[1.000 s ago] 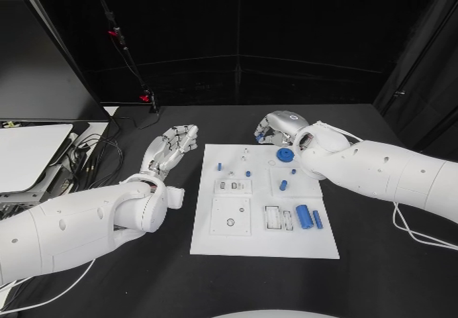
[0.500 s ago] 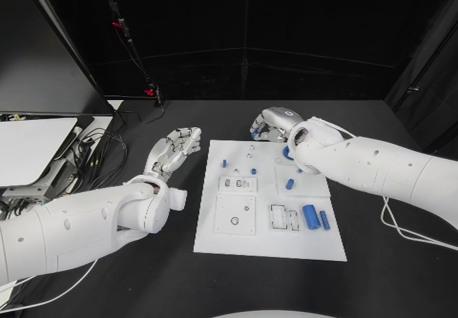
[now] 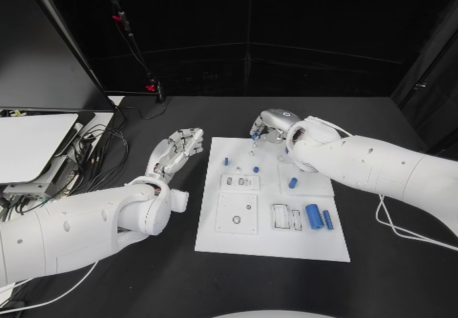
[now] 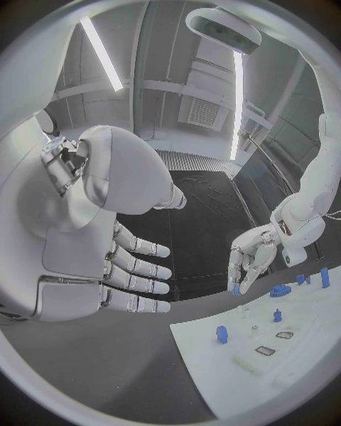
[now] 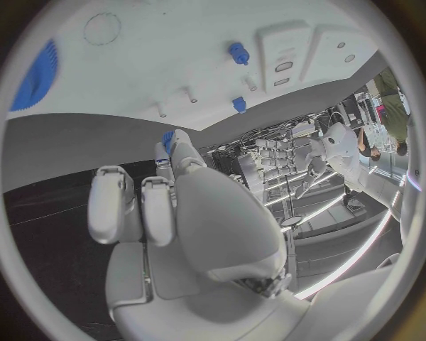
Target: Assemble the parts on the task board
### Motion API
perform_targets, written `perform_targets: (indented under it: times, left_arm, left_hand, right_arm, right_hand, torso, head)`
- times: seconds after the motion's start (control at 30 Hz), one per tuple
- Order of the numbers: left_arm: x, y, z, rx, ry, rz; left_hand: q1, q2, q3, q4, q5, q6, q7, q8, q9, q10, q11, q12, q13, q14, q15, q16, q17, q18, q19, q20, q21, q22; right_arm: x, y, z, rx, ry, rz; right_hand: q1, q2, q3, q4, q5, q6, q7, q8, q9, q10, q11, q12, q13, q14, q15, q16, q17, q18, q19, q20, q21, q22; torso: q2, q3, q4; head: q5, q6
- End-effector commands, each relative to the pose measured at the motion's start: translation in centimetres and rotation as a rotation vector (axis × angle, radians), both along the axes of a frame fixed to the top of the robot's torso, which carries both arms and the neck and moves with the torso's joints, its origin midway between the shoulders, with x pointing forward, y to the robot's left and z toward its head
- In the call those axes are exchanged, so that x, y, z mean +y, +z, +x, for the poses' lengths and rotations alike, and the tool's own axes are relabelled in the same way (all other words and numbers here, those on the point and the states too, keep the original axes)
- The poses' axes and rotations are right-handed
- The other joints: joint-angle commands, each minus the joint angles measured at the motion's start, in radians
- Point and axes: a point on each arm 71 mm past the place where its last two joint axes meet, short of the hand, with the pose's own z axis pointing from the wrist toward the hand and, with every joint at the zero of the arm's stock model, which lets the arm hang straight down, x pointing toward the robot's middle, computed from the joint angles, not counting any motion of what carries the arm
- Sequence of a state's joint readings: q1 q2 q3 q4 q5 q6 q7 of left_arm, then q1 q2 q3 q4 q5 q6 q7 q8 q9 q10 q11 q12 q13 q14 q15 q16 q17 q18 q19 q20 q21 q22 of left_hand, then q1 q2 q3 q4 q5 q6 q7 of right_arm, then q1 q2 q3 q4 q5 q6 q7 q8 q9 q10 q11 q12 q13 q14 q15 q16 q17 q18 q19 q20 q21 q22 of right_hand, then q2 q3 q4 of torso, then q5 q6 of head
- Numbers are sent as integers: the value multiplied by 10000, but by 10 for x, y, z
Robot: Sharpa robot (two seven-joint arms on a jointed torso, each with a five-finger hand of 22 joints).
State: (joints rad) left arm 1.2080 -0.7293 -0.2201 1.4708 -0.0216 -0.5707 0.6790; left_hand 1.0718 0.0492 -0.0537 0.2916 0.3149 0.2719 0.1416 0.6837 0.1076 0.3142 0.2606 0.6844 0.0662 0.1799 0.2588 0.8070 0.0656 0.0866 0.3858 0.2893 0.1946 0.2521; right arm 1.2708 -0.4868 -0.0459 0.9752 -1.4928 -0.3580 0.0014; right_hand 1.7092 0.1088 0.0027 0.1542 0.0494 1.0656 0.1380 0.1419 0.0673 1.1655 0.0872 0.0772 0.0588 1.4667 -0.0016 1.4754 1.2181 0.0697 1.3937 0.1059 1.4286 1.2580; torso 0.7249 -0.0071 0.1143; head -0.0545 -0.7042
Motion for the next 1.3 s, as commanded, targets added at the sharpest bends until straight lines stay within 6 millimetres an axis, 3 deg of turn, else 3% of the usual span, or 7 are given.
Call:
perform_targets:
  times: [0.03,0.37,0.53,0.67,0.77,1.17,1.3]
  left_arm:
    - [-1,20,-7,-2756,-362,-679]
    - [-1,20,-7,-2738,-367,-683]
    - [0,20,-7,-2724,-360,-676]
    - [0,20,-6,-2724,-352,-667]
    - [0,20,-6,-2723,-336,-656]
    - [-1,20,-6,-2706,-339,-655]
    - [0,20,-6,-2704,-316,-641]
  left_hand:
    - [6,112,-55,1,68,-11,1550,34,-9,15,7,60,-13,12,3,-49,-16,114,-60,-11,26,-17]
    - [18,120,-61,0,66,-16,1550,33,-17,9,7,59,-13,5,5,-53,-16,112,-62,-10,28,-16]
    - [18,120,-61,0,66,-16,1550,33,-17,9,7,59,-13,5,5,-53,-16,112,-62,-10,28,-16]
    - [18,120,-61,0,66,-16,1550,33,-17,9,7,59,-13,5,5,-53,-16,112,-62,-10,28,-16]
    - [18,120,-61,0,66,-16,1550,33,-17,9,7,59,-13,5,5,-53,-16,112,-62,-10,28,-16]
    - [30,129,-70,1,66,-17,1550,34,-26,7,8,60,-13,0,7,-55,-15,111,-63,-9,32,-14]
    - [33,131,-71,1,66,-17,1550,34,-28,7,8,61,-13,-1,7,-56,-15,111,-65,-10,32,-15]
  right_arm:
    - [2,0,1,101,37,-232]
    - [3,-3,4,359,-161,-482]
    - [3,-5,6,451,-295,-603]
    - [1,-5,7,486,-386,-702]
    - [0,-6,7,496,-441,-810]
    - [3,-10,10,675,-540,-1119]
    - [6,-12,10,668,-464,-1113]
  right_hand:
    - [-31,-83,93,12,26,21,24,-48,8,135,-37,-61,7,452,70,-4,-10,3,15,75,-12,-9]
    - [-19,-96,134,25,29,7,25,-82,4,119,-30,-100,7,452,78,-4,-7,5,12,84,-16,-12]
    - [-15,-105,158,33,28,0,32,-101,3,107,-23,-120,7,450,83,-6,-14,6,9,89,-20,-15]
    - [-17,-115,168,40,27,-7,35,-114,1,98,-19,-130,6,449,87,-7,-16,6,10,92,-20,-13]
    - [-18,-121,182,48,28,-15,37,-127,0,89,-15,-139,6,448,90,-9,-21,5,11,96,-19,-9]
    - [-42,-163,244,97,25,-57,42,-198,-6,17,8,-169,5,443,109,-14,-33,8,1,114,-30,-21]
    - [-48,-167,247,105,23,-59,44,-203,-6,12,10,-169,5,443,111,-14,-32,9,-2,116,-33,-26]
  torso:
    - [10,-7,13]
    - [12,-5,26]
    - [10,-11,4]
    - [5,-13,25]
    - [4,-19,-17]
    - [-2,-14,18]
    - [1,-13,-1]
  head:
    - [-30,5]
    - [-50,5]
    - [-43,-42]
    - [-69,-72]
    - [-33,-79]
    - [-61,-125]
    - [-43,-130]
